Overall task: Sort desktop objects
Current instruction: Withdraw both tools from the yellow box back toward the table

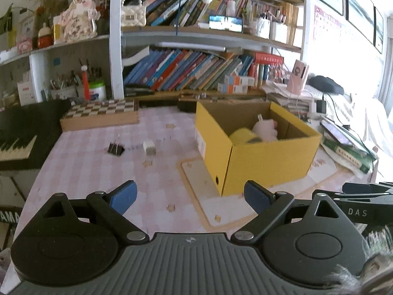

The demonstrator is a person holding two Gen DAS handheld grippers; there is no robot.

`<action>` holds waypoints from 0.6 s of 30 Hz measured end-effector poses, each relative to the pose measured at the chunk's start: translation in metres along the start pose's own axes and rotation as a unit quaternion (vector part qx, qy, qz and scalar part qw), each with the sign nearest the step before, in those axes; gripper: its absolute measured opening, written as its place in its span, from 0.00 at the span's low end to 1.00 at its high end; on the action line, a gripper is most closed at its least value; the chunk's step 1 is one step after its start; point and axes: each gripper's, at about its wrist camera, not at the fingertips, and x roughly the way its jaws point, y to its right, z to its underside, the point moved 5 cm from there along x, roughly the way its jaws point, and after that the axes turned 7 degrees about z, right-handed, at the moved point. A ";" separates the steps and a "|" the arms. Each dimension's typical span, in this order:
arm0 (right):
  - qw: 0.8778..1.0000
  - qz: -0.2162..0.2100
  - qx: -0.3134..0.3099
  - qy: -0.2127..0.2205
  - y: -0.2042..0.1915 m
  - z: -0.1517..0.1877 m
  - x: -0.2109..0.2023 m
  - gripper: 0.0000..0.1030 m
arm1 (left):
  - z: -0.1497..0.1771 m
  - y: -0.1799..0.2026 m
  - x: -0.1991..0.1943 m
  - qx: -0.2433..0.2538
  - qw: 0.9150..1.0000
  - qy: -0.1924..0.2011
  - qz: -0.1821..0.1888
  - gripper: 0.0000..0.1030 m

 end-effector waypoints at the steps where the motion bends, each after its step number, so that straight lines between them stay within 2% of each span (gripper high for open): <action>1: 1.000 0.001 0.001 -0.004 -0.002 0.005 -0.002 0.70 | 0.004 -0.001 -0.002 0.000 1.000 -0.003 0.001 0.92; 9: 0.999 0.004 0.000 -0.032 -0.022 0.039 -0.019 0.70 | 0.028 -0.009 -0.016 0.004 1.000 -0.024 0.012 0.92; 18: 0.999 -0.003 -0.007 -0.046 -0.046 0.060 -0.031 0.72 | 0.049 -0.023 -0.027 0.004 0.999 -0.050 0.021 0.92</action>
